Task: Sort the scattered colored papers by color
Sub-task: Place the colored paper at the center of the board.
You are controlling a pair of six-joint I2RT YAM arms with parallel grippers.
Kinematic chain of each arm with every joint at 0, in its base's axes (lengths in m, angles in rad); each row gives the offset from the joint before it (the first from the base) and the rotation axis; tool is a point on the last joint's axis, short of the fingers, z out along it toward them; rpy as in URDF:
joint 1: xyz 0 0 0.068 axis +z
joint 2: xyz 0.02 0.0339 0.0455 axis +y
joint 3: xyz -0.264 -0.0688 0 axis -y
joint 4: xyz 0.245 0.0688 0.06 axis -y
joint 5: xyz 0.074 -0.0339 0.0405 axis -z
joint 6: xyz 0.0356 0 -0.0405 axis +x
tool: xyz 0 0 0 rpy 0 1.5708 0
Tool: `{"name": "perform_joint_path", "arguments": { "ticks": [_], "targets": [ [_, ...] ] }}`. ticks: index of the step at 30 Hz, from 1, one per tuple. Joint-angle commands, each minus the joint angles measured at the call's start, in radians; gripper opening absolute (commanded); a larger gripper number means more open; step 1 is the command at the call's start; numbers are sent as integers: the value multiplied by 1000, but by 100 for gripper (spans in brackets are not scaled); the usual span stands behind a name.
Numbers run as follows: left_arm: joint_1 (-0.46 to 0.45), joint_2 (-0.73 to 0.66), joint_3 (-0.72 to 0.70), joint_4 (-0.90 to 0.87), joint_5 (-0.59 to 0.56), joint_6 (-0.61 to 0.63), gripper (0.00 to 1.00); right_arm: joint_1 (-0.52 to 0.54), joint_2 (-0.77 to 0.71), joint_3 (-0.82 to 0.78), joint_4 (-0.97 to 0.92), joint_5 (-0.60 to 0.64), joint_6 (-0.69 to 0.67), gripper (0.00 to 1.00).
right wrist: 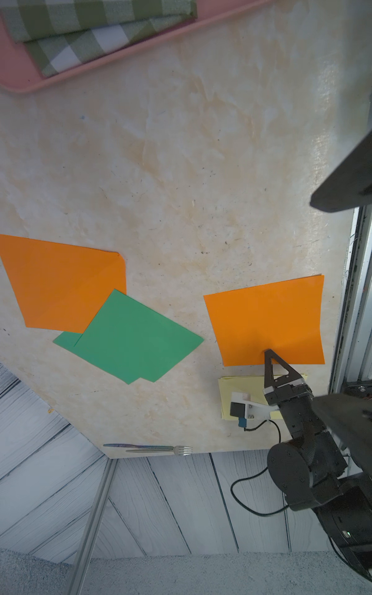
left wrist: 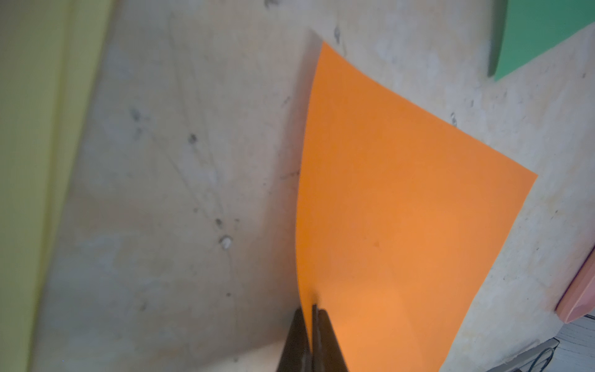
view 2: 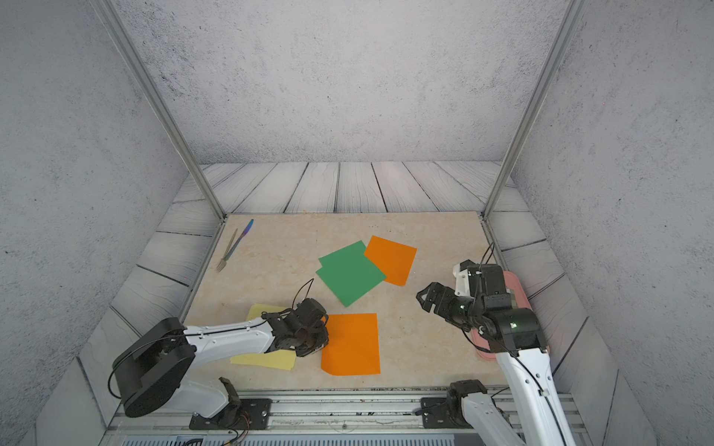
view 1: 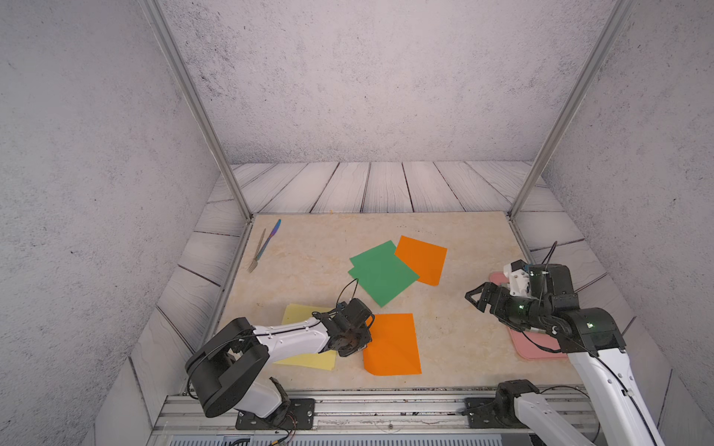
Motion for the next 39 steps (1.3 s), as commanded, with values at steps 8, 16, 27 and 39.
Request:
{"name": "perform_joint_path", "arguments": {
  "ticks": [8, 16, 27, 39],
  "targets": [
    [48, 32, 65, -100, -2, 110, 4, 1, 13, -20, 18, -18, -17, 93],
    [57, 59, 86, -95, 12, 121, 11, 1, 11, -34, 25, -18, -15, 93],
    [60, -6, 108, -190, -51, 106, 27, 0, 10, -49, 31, -22, -18, 93],
    [60, -159, 219, -404, -148, 132, 31, 1, 25, -69, 70, -40, -1, 93]
  ]
}}
